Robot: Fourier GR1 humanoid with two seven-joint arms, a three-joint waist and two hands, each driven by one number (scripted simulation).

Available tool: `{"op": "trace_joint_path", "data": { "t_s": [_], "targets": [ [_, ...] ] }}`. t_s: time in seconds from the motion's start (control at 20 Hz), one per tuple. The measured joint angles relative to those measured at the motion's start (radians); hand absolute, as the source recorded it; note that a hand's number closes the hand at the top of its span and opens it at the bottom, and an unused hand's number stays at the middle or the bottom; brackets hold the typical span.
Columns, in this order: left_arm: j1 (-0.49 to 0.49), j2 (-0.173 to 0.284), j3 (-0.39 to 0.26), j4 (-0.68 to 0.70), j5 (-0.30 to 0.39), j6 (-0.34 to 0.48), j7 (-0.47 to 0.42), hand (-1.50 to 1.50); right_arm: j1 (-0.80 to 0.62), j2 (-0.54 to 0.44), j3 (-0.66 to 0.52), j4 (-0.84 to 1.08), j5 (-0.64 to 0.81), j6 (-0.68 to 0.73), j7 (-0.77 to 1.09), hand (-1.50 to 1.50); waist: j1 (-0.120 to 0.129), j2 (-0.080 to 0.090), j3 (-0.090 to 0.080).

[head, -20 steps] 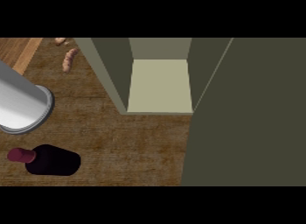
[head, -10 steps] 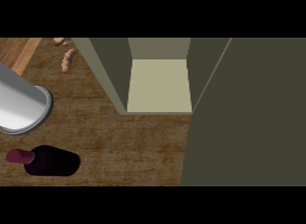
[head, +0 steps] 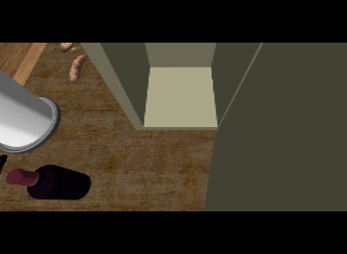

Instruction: Pick up the wine, place it into the cabinet and close the cabinet

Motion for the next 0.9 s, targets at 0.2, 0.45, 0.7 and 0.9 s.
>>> {"op": "trace_joint_path", "data": {
  "t_s": [0.2, 0.45, 0.7, 0.9],
  "targets": [
    [-0.023, 0.015, 0.026, 0.109, -0.015, -0.044, -0.068, -1.50, -0.027, 0.002, 0.010, -0.002, 0.002, -0.015, 0.029, -1.50, -0.001, 0.000, 0.000],
    [-0.038, 0.010, 0.028, 0.210, -0.058, -0.080, -0.145, -1.50, -0.034, -0.003, -0.002, -0.002, 0.001, -0.013, 0.039, -1.50, -0.001, 0.000, 0.000],
    [-0.069, 0.012, 0.019, 0.310, -0.099, -0.104, -0.207, -1.50, -0.035, -0.001, 0.000, -0.004, 0.001, -0.014, 0.043, -1.50, -0.003, 0.000, 0.000],
    [-0.082, 0.010, 0.011, 0.379, -0.123, -0.130, -0.262, -1.50, -0.019, 0.003, 0.001, -0.004, 0.001, -0.011, 0.029, -1.50, -0.004, 0.000, 0.000]
  ]
}}
